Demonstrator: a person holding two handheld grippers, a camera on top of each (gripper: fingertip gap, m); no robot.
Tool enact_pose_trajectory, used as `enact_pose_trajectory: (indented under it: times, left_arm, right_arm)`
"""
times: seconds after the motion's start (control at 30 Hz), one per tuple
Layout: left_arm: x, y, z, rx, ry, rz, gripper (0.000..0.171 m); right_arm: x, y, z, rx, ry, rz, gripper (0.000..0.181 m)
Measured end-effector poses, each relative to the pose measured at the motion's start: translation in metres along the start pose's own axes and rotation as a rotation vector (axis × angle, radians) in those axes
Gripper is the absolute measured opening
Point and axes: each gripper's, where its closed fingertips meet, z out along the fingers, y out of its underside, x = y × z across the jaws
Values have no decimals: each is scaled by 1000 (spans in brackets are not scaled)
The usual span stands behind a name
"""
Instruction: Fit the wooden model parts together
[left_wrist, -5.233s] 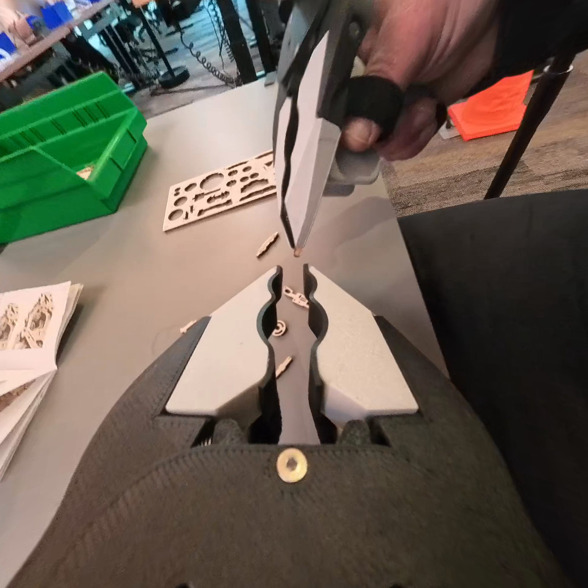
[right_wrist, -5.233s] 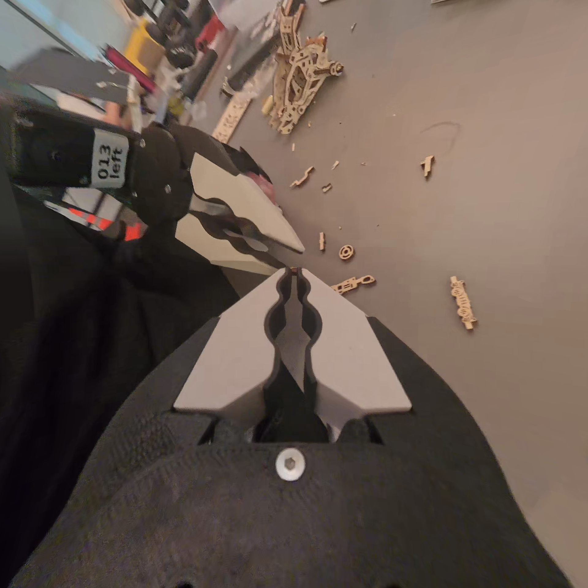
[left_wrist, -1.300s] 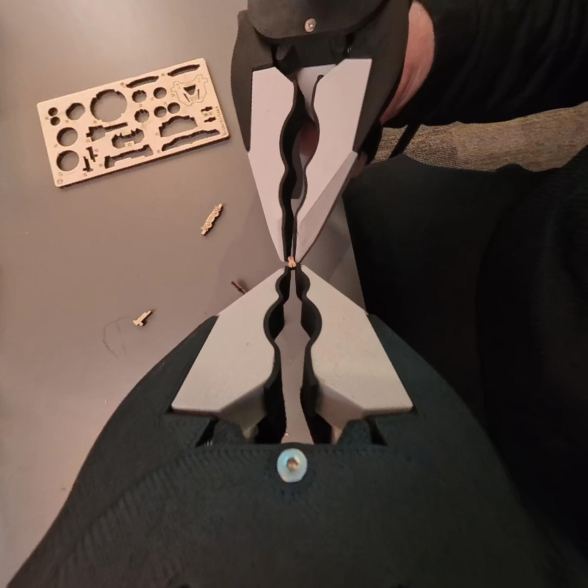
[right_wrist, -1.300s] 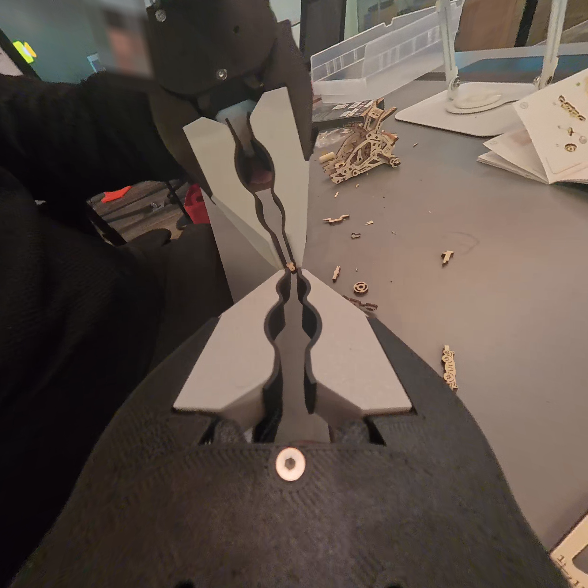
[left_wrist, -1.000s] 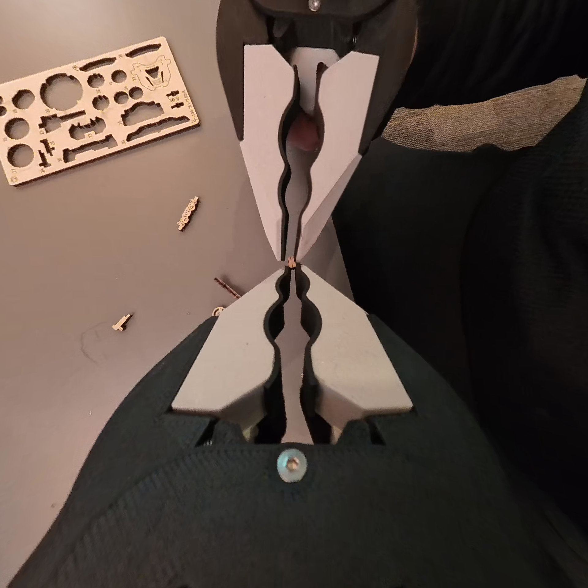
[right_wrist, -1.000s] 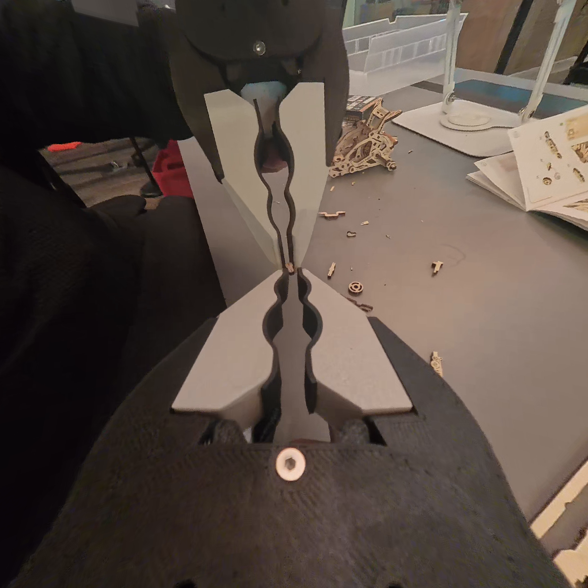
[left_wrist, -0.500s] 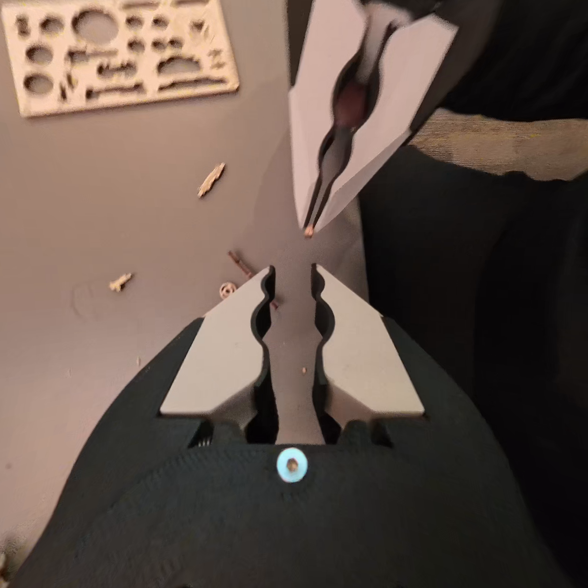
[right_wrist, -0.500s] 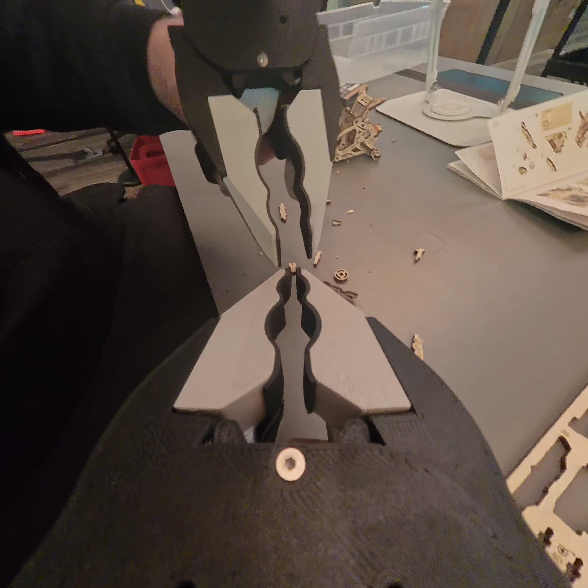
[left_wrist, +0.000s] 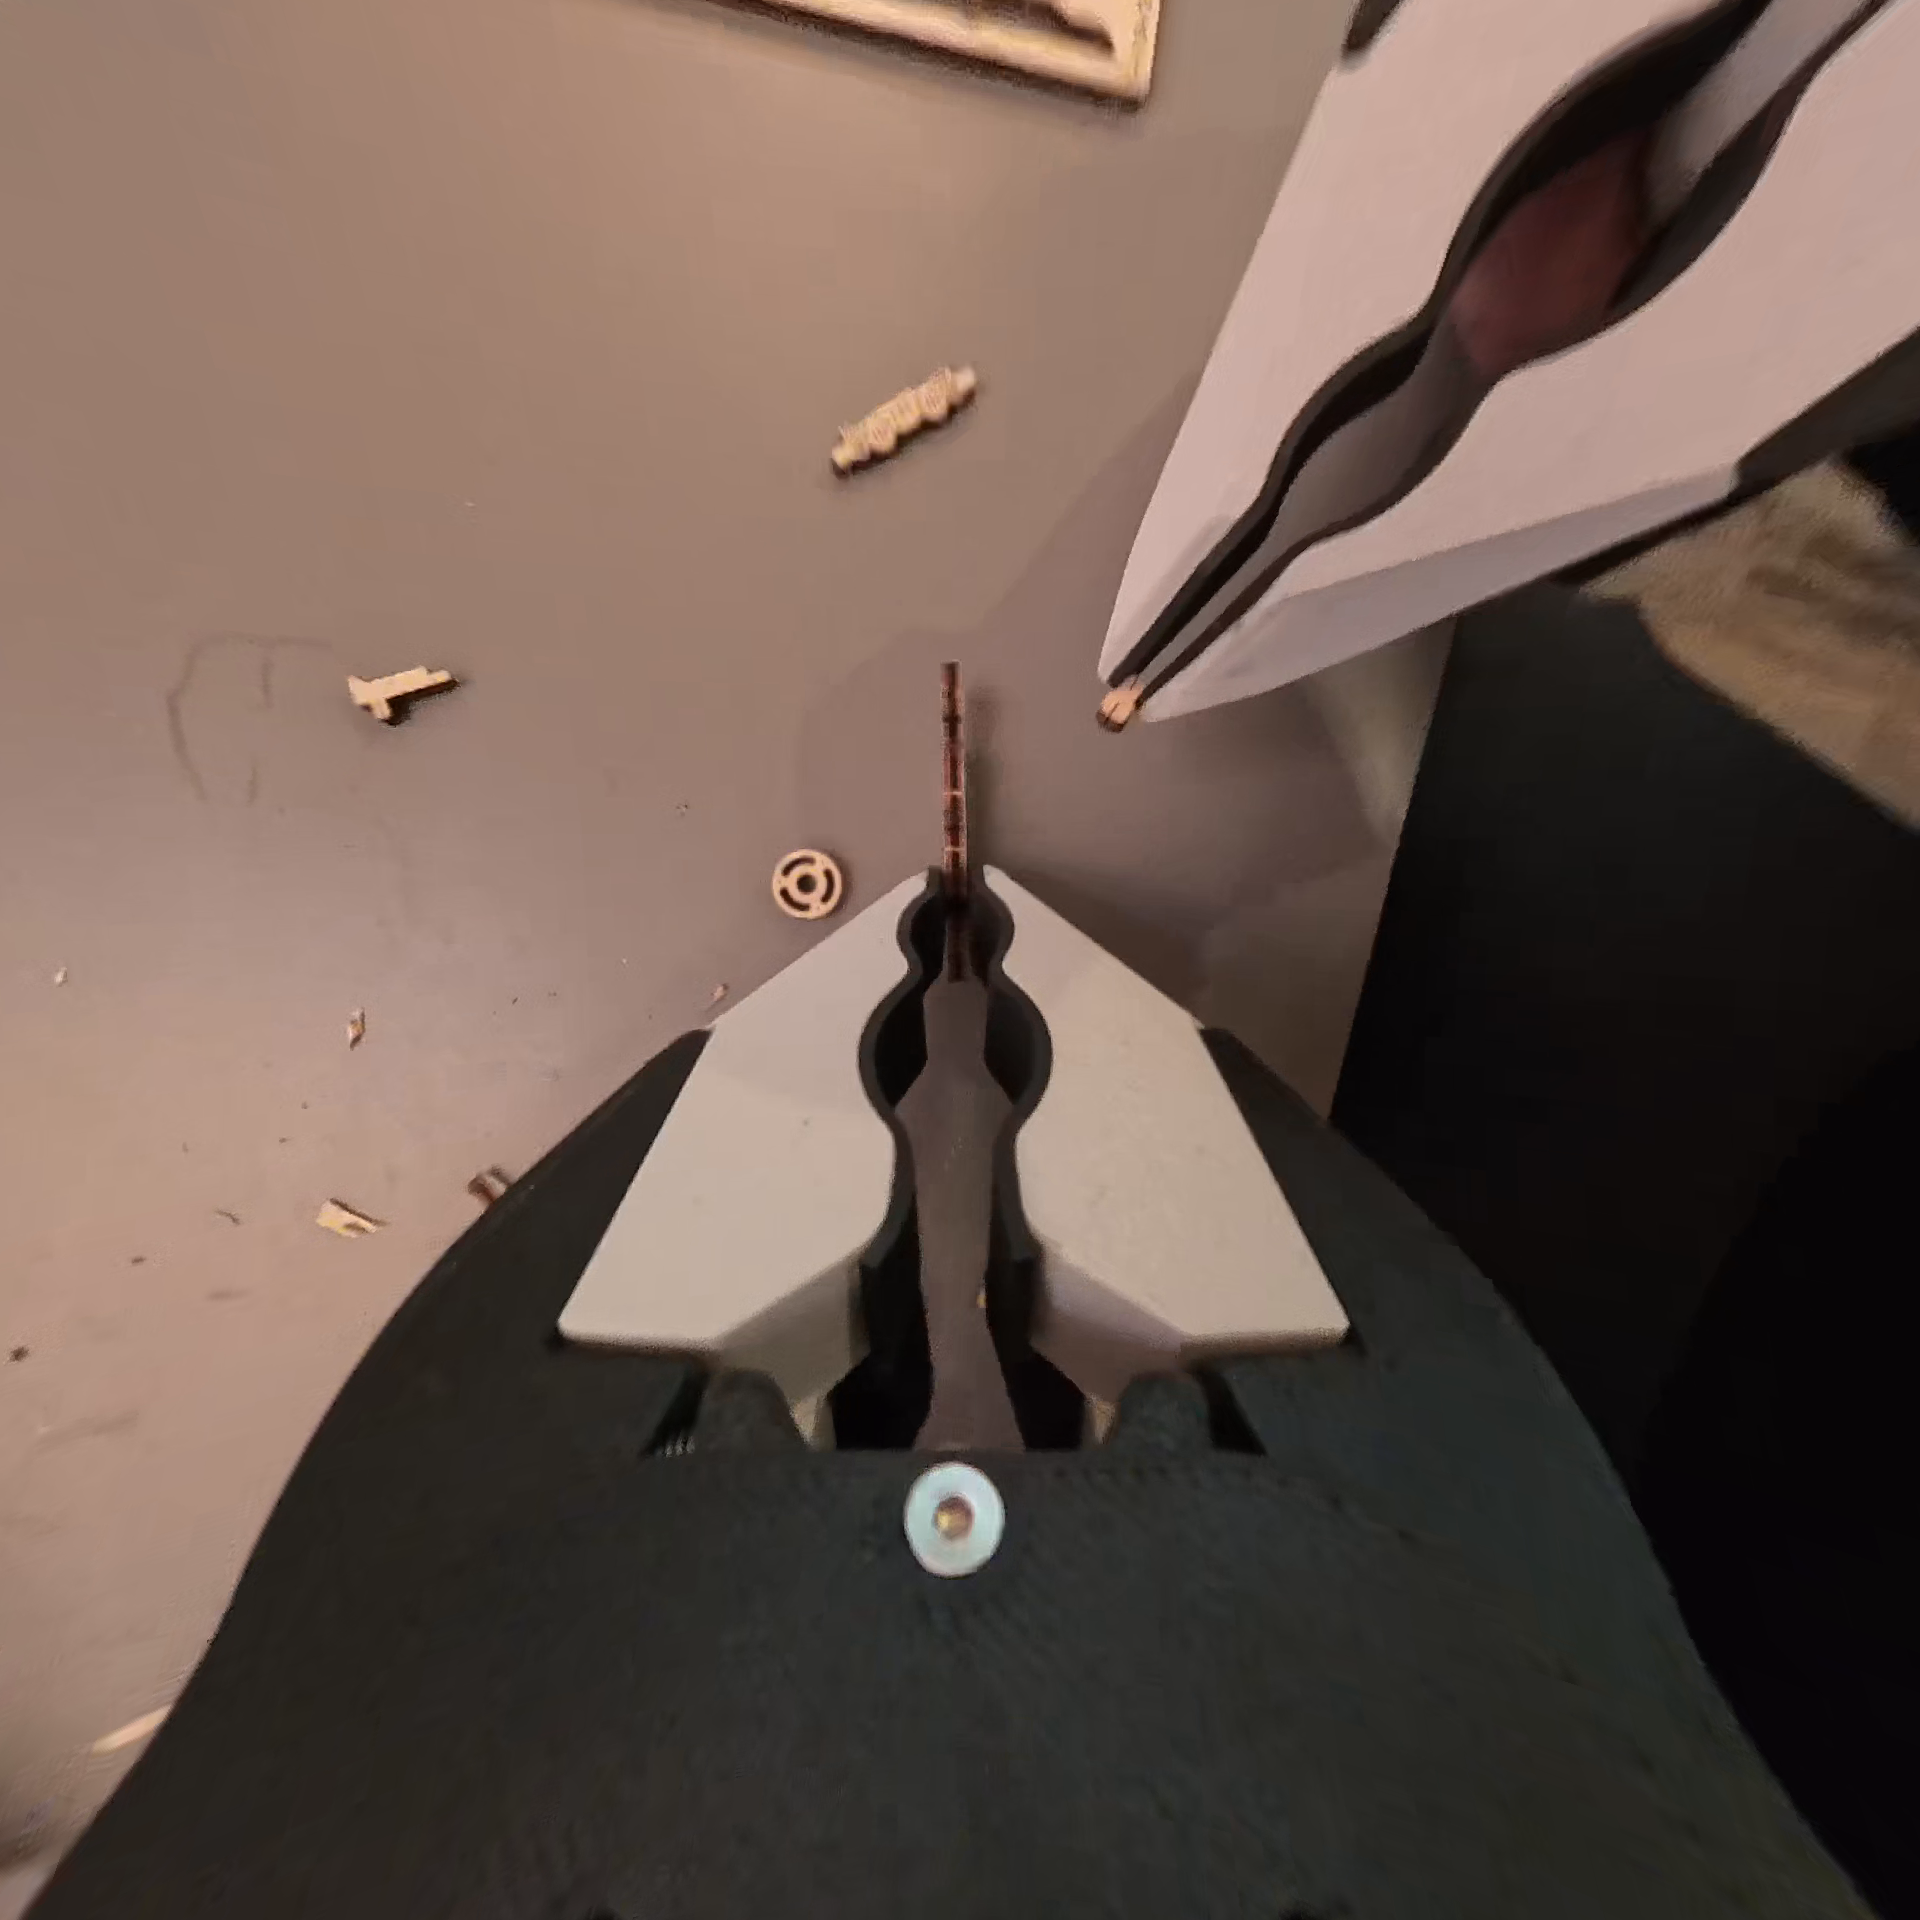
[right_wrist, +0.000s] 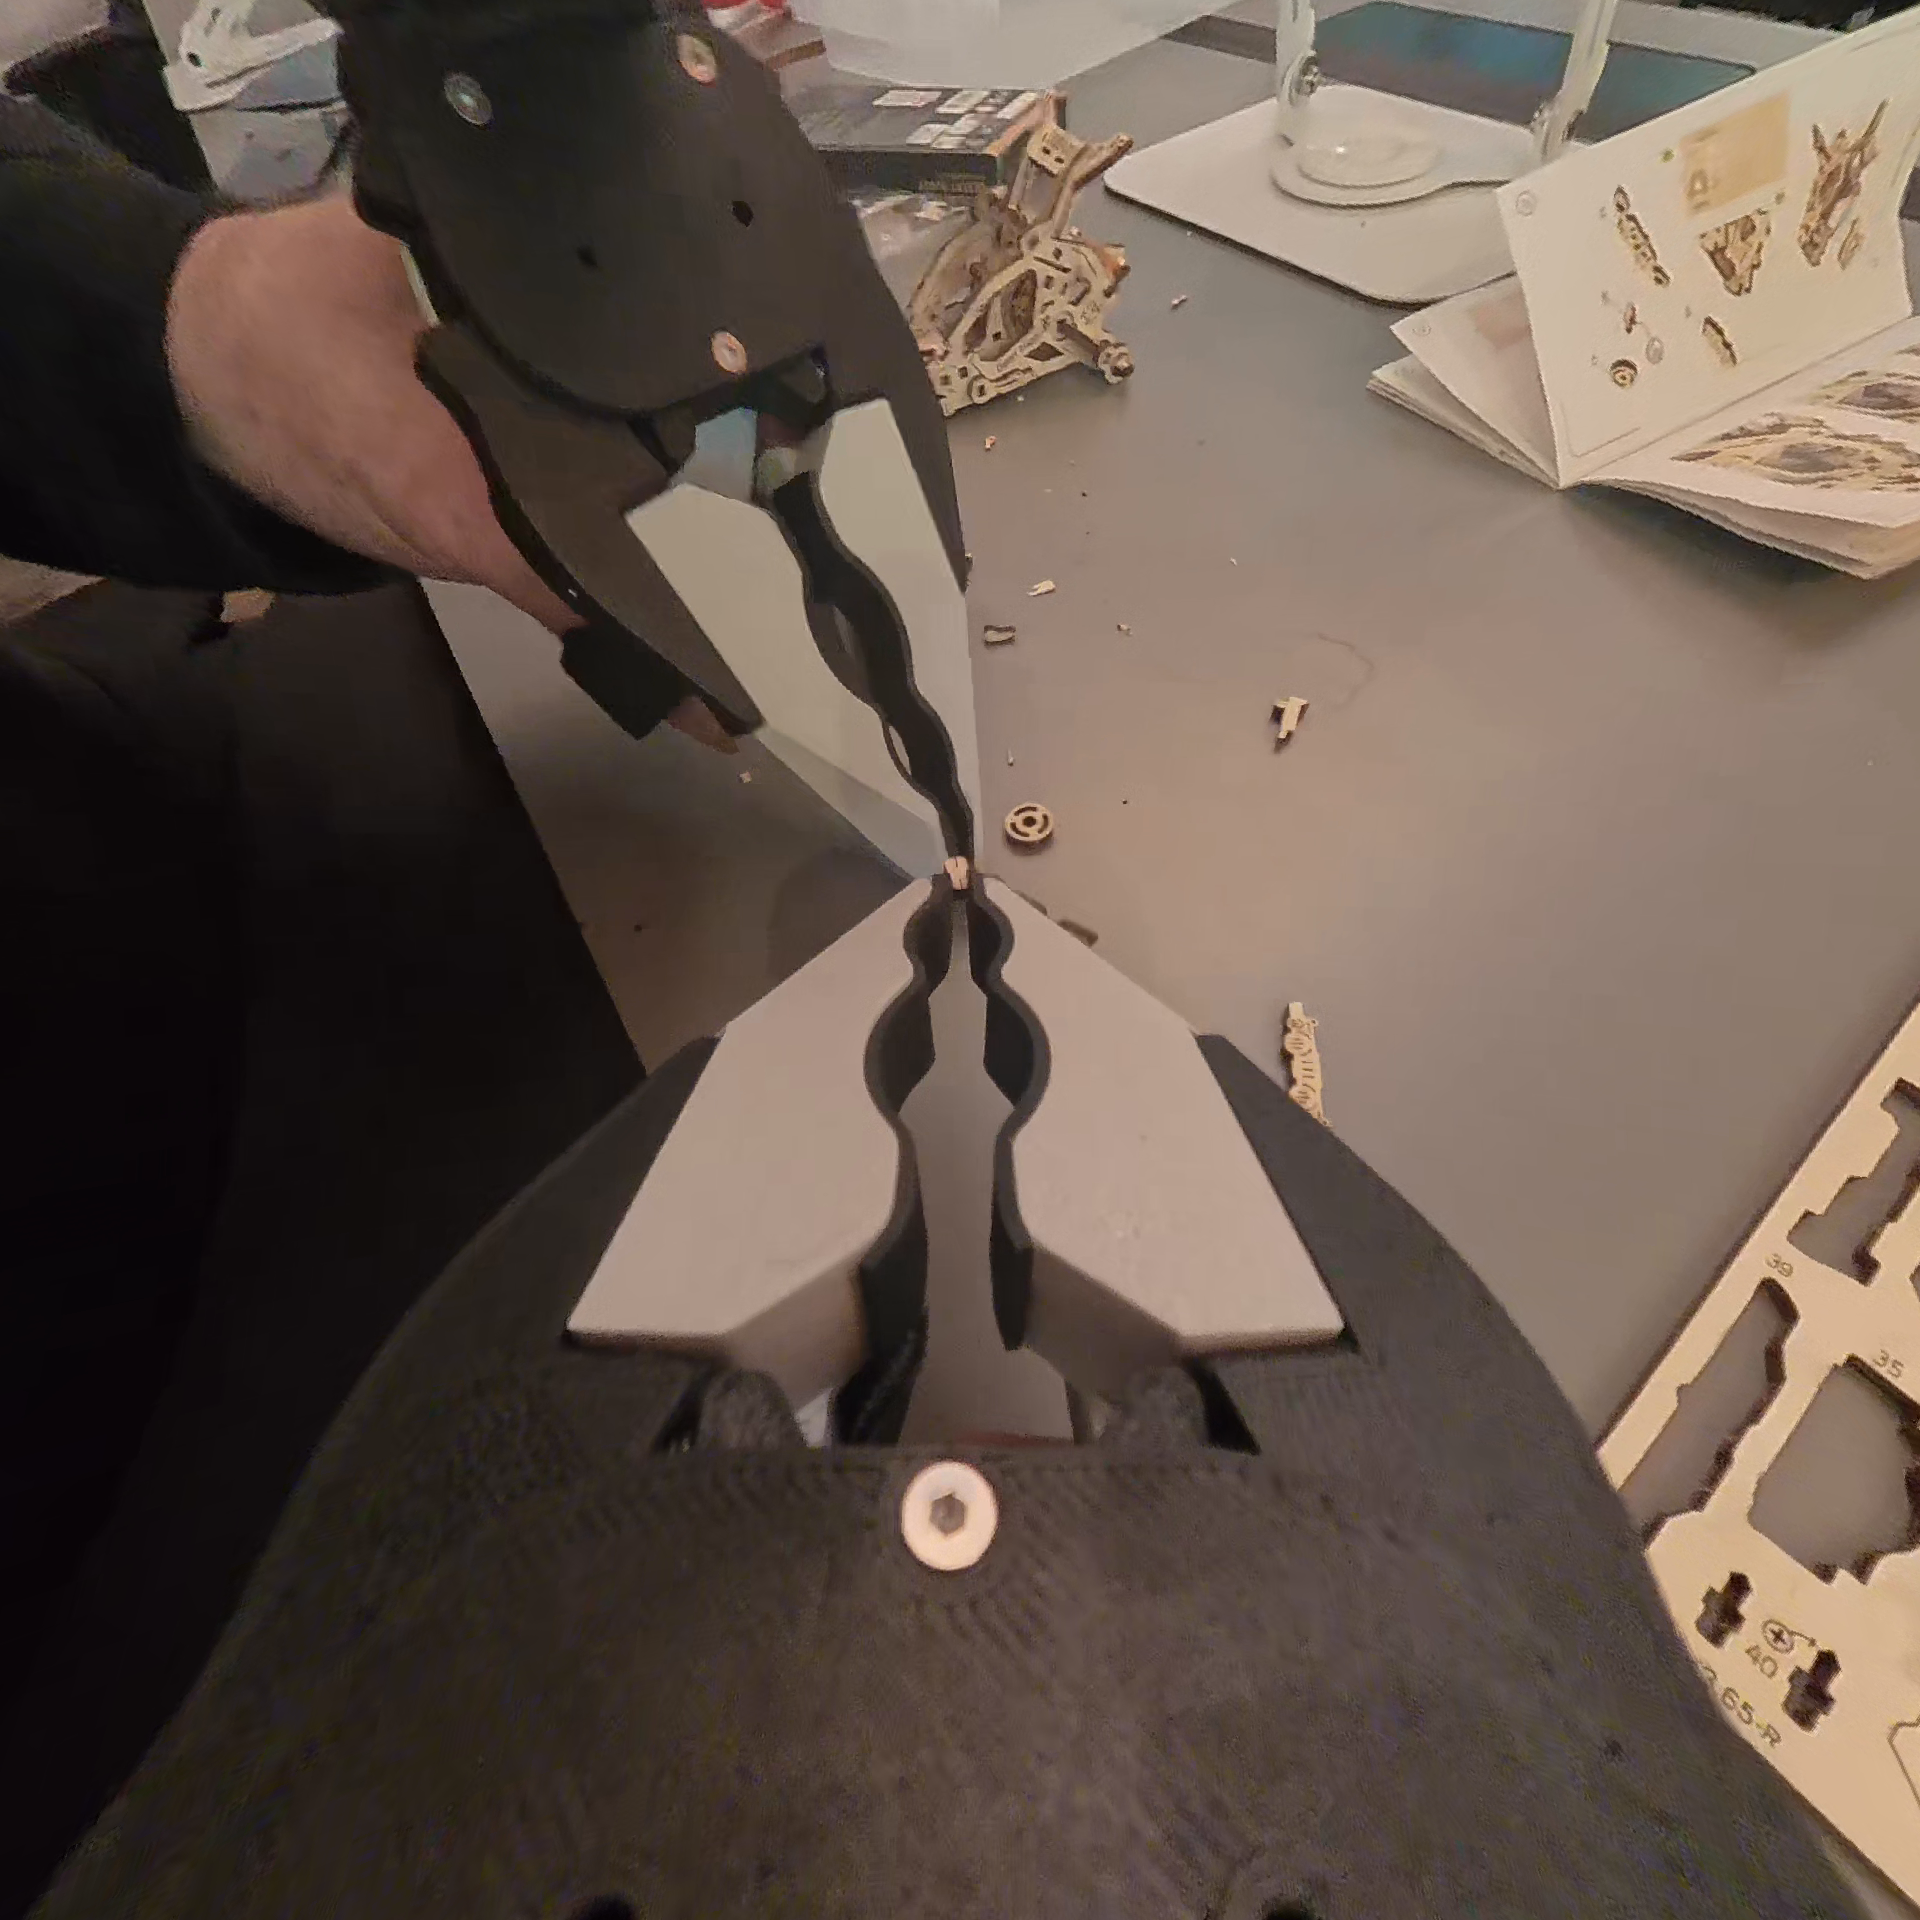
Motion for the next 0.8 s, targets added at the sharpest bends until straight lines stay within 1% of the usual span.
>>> enact_pose_trajectory:
  times: [0.13, 0.3, 0.37, 0.5, 0.6, 0.8]
  left_arm:
    - [1, -18, -8, 126, 53, -138, 0]
    - [4, -32, -14, 201, 69, -201, 1]
    - [3, -39, -18, 238, 70, -223, 1]
    - [5, -43, -20, 252, 79, -237, 0]
    - [3, -43, -19, 237, 41, -227, 1]
    - [1, -43, -17, 226, 21, -235, 1]
  right_arm:
    - [9, 2, 3, -30, 51, 20, 0]
    - [17, -3, 5, -31, 104, 12, 0]
    - [19, -1, 5, -55, 119, 12, 0]
    - [23, -1, 5, -47, 154, 12, 0]
    - [22, -2, 4, -48, 153, 7, 0]
    - [25, -8, 0, -29, 167, 4, 0]
